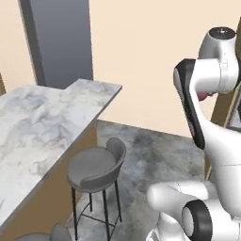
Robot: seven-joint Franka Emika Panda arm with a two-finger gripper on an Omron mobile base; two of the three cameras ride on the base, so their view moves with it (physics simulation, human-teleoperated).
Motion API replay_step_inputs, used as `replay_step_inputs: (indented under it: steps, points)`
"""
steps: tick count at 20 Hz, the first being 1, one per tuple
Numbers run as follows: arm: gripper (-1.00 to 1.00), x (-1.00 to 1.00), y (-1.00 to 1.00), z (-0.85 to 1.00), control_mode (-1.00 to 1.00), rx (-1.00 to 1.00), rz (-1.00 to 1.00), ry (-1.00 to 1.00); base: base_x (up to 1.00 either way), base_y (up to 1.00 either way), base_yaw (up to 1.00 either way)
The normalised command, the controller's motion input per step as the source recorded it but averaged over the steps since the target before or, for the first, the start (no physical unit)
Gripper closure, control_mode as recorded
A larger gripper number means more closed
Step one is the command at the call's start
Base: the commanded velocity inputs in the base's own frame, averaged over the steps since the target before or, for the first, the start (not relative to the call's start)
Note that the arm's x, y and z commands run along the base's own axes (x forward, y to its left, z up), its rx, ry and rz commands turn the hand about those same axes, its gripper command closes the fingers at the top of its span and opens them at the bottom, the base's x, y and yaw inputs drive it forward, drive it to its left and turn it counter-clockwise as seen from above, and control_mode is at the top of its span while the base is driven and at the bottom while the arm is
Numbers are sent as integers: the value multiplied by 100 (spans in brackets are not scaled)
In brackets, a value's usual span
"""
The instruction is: Take the cheese, chicken drumstick, and onion from the fridge and place them on the plate on the dining counter to create an appetizer plate.
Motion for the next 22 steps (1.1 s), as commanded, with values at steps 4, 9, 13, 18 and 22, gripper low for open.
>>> replay_step_inputs:
  steps: [4,9,13,18,22]
  points:
    - [100,0,0,0,100,0,0,0,-100,66,71]
    - [100,0,0,0,100,0,0,0,-100,68,68]
    - [100,0,0,0,100,0,0,0,-100,73,64]
    - [100,0,0,0,100,0,0,0,-100,84,62]
    - [100,0,0,0,100,0,0,0,-100,99,61]
